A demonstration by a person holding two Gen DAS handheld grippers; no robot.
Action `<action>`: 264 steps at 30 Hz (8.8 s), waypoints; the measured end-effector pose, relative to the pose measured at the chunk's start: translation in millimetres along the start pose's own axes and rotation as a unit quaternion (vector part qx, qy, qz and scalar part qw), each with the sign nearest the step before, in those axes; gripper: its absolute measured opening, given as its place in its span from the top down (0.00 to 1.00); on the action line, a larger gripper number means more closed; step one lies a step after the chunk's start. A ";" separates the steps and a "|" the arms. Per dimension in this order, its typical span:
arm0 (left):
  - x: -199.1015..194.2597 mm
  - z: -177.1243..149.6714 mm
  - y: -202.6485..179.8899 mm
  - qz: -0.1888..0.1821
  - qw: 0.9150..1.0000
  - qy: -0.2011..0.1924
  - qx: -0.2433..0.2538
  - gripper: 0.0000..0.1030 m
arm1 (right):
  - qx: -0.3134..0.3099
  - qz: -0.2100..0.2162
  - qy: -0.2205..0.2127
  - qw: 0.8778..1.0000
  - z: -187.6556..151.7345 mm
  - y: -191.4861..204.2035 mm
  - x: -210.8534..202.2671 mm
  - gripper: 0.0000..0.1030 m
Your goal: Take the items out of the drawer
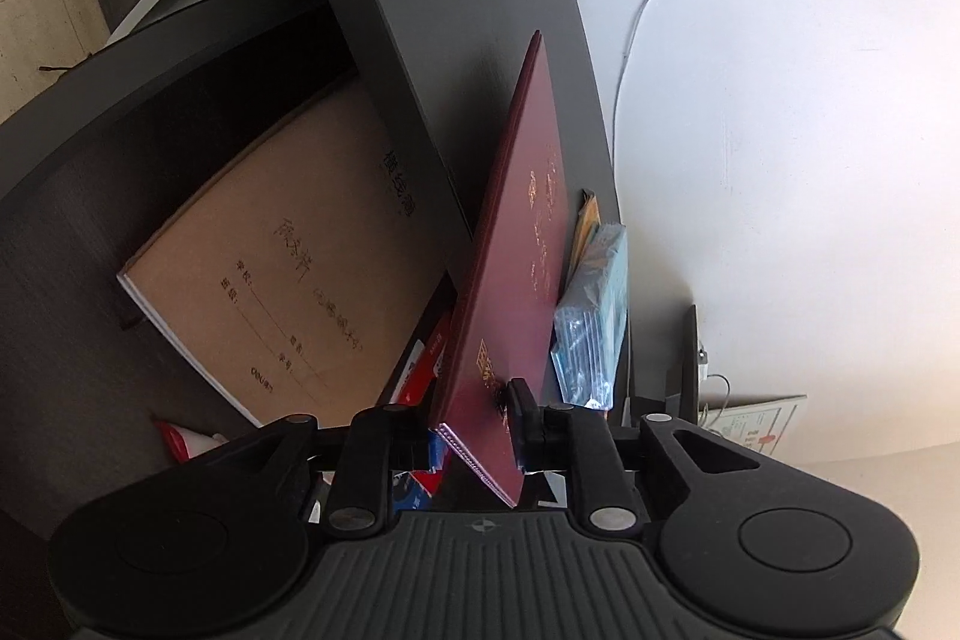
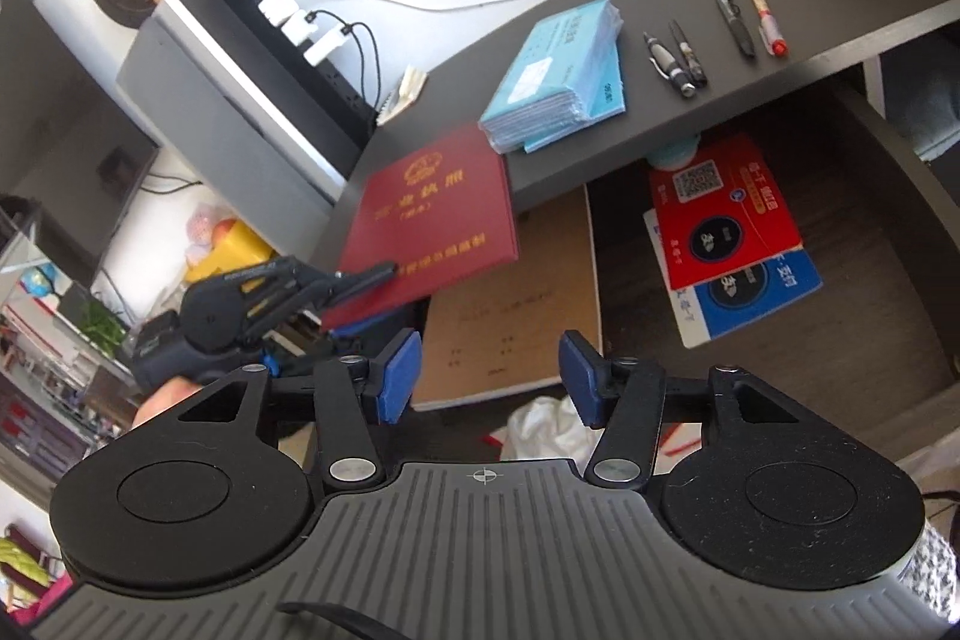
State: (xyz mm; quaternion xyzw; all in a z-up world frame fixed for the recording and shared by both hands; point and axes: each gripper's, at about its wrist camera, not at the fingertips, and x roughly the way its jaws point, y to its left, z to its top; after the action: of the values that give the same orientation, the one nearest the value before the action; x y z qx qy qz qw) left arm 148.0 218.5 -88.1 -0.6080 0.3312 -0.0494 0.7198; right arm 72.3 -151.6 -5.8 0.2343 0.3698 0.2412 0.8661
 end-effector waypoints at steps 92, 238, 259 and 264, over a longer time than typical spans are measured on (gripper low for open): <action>-83.2 -189.1 -22.5 0.380 0.806 -0.012 0.454 0.07 | -0.059 -0.182 0.045 0.980 -72.5 -17.0 -36.6 0.09; -75.5 -229.7 -61.8 0.377 0.759 -0.082 0.524 0.01 | -0.179 -0.204 -0.081 0.959 -69.6 19.2 -56.9 0.00; -66.8 -235.7 -64.7 0.368 0.758 -0.067 0.534 0.01 | -0.174 -0.205 -0.078 0.960 -69.2 16.9 -56.2 0.00; -64.5 -236.2 -64.0 0.366 0.759 -0.062 0.535 0.01 | -0.174 -0.207 -0.076 0.960 -69.0 16.5 -55.4 0.00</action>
State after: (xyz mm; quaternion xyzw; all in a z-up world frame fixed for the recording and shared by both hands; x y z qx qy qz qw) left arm -7.6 33.6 -12.9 0.0420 0.4029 0.0860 0.9102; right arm -17.5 -155.8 -9.5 0.0165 0.2954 0.0986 0.9501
